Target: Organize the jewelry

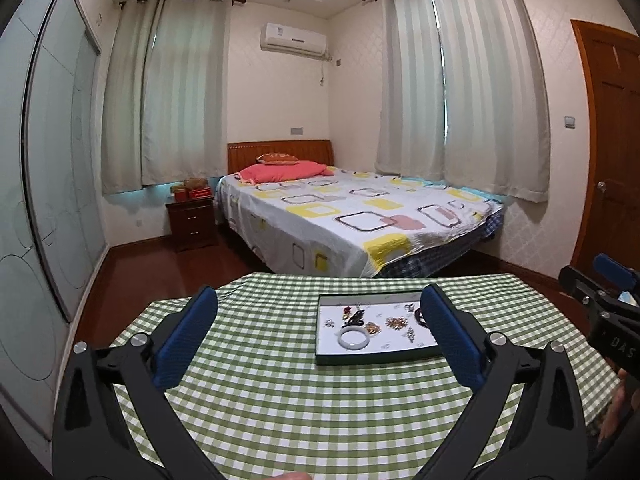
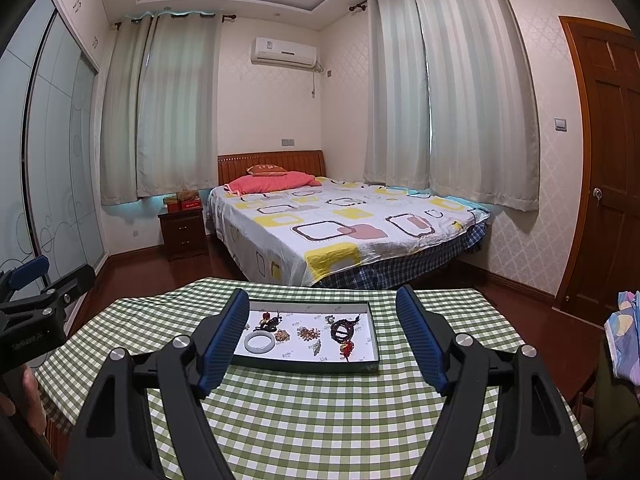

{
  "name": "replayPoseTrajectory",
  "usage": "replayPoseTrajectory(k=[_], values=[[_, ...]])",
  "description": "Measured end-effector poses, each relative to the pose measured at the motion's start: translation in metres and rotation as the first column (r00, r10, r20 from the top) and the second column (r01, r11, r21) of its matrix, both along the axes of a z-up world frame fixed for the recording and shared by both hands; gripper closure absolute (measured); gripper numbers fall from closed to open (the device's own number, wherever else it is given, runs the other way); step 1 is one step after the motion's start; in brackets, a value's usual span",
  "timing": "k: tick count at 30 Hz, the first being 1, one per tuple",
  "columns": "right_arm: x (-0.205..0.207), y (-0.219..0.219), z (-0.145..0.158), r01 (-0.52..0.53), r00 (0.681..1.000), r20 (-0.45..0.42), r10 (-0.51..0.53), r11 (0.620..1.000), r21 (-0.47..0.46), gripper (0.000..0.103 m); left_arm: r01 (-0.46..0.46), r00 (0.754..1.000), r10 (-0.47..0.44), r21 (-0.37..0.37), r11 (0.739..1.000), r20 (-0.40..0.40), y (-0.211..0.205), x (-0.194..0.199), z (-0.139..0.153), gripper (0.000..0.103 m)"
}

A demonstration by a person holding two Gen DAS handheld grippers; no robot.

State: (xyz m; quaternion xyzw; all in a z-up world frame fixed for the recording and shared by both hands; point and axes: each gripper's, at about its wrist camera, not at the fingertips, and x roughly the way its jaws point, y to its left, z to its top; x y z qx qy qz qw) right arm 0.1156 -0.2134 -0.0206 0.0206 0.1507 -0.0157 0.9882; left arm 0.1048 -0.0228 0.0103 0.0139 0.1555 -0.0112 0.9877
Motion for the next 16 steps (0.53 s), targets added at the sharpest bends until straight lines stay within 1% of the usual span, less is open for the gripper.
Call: replayPoseTrajectory(k=[2,4,9,12,16], values=[[0.001,-0.001,0.0,0.0,1.0,-0.001,0.0,1.0,0.0,0.03,0.006,1.0,-0.006,-0.005,1.0,-0.022,0.001,0.004,-0.002,0.004],[0.001,-0.002,0.0,0.0,1.0,-0.003,0.0,1.0,0.0,0.03,0.029,0.999,-0.03,-0.03,0.999,-0.045,0.003,0.008,-0.005,0.004],[0.003,-0.002,-0.001,0.001,1.0,-0.006,-0.001,1.0,-0.002,0.03,0.063,0.997,-0.066,-0.075,0.995,-0.032,0.008,0.011,-0.007,0.004],[0.008,-0.007,-0.004,0.011,1.0,-0.012,-0.011,1.0,0.005,0.03,0.022,1.0,-0.023,-0.061,0.998,-0.018,0.012,0.015,-0.01,0.004],[0.022,-0.019,-0.015,0.031,0.999,-0.03,-0.031,0.999,0.014,0.03,0.019,0.999,-0.021,-0.073,0.997,-0.03,0.018,0.032,-0.021,0.004]])
